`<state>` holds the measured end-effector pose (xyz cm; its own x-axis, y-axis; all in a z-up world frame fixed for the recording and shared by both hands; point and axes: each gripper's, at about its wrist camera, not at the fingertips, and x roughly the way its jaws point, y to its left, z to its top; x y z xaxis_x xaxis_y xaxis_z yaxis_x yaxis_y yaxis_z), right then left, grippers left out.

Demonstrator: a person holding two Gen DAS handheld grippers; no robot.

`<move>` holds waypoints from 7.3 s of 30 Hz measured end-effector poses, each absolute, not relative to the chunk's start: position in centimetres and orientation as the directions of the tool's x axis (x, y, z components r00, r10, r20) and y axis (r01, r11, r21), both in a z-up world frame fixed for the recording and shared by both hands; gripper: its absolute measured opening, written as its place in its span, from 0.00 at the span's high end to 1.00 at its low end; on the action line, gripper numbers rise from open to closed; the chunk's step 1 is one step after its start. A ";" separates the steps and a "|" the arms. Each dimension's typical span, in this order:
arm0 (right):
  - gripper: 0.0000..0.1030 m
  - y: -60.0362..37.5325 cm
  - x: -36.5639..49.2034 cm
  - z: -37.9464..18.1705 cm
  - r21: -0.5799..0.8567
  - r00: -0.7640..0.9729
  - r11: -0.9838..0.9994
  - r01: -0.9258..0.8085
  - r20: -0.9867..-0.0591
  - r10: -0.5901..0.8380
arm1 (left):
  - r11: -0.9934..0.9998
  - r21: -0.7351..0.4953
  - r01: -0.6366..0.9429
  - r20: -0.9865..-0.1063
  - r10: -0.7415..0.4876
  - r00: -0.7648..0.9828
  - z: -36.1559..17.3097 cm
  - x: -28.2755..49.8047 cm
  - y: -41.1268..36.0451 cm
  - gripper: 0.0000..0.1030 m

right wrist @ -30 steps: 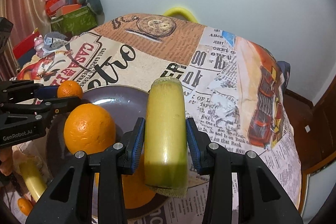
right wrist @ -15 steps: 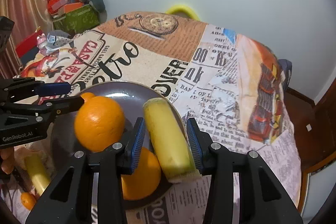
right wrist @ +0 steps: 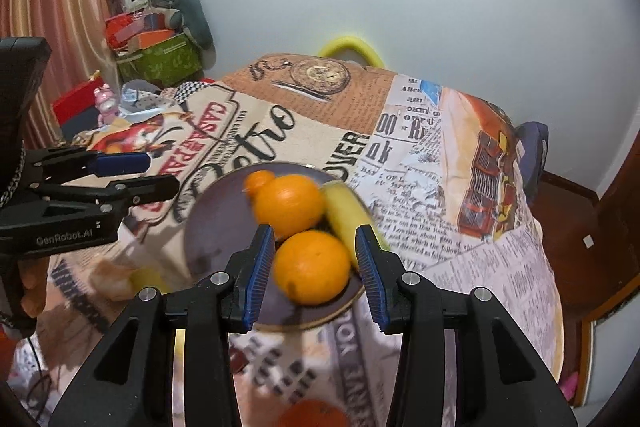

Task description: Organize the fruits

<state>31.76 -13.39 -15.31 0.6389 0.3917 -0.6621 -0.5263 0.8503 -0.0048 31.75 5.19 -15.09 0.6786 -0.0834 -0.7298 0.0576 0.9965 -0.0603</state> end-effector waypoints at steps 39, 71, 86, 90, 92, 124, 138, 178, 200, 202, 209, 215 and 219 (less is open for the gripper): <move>0.52 -4.3 28.5 -23.3 0.059 0.401 0.731 -0.679 -0.805 0.437 | 0.994 -0.097 0.051 -0.844 -0.109 0.525 -24.4 26.4 10.1 0.23; 0.70 -11.2 22.6 -19.7 0.117 0.478 0.806 -0.580 -0.752 0.453 | 0.991 -0.103 0.083 -0.851 -0.131 0.509 -23.6 19.4 8.9 0.42; 0.71 -12.3 23.2 -21.8 0.192 0.452 0.818 -0.542 -0.754 0.477 | 0.994 -0.055 0.092 -0.867 -0.093 0.489 -24.5 21.0 7.8 0.41; 0.71 -12.3 23.4 -21.8 0.206 0.455 0.819 -0.536 -0.747 0.486 | 0.993 -0.069 0.099 -0.858 -0.109 0.501 -24.3 21.5 7.7 0.57; 0.71 -12.3 23.3 -21.8 0.206 0.462 0.820 -0.534 -0.742 0.486 | 0.993 -0.065 0.099 -0.856 -0.106 0.506 -24.2 21.6 7.6 0.59; 0.72 -11.1 23.7 -23.8 0.147 0.408 0.811 -0.566 -0.805 0.430 | 0.993 -0.089 0.079 -0.822 -0.117 0.558 -22.2 20.9 8.8 0.77; 0.68 -9.2 25.0 -24.7 0.081 0.403 0.801 -0.593 -0.832 0.382 | 0.993 -0.099 0.061 -0.815 -0.116 0.568 -21.8 21.0 9.1 0.78; 0.68 -10.3 32.2 -16.6 0.136 0.605 0.837 -0.530 -0.630 0.486 | 0.984 -0.139 0.108 -0.696 -0.174 0.696 -15.5 32.9 5.7 0.79; 0.68 -7.7 36.0 -20.3 0.102 0.537 0.809 -0.579 -0.699 0.473 | 0.970 -0.217 0.109 -0.719 -0.234 0.655 -18.8 38.8 5.6 0.79; 0.68 -7.7 35.9 -20.5 0.096 0.535 0.807 -0.582 -0.703 0.469 | 0.972 -0.208 0.111 -0.720 -0.229 0.655 -18.8 38.7 5.5 0.79; 0.67 -8.3 35.6 -20.4 0.095 0.542 0.819 -0.566 -0.705 0.457 | 0.976 -0.187 0.109 -0.729 -0.213 0.651 -18.4 37.4 5.6 0.79; 0.67 -9.4 34.1 -19.3 0.086 0.560 0.828 -0.554 -0.697 0.447 | 0.981 -0.162 0.111 -0.719 -0.194 0.668 -16.8 35.2 5.6 0.79; 0.67 -10.4 32.4 -17.9 0.081 0.581 0.837 -0.540 -0.684 0.441 | 0.983 -0.146 0.109 -0.713 -0.181 0.677 -15.6 33.3 5.6 0.79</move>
<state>32.42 -10.36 -17.90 0.5805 0.4412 -0.6843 -0.5405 0.8374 0.0814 33.35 5.57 -15.60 0.6773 -0.1810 -0.7131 0.1089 0.9832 -0.1462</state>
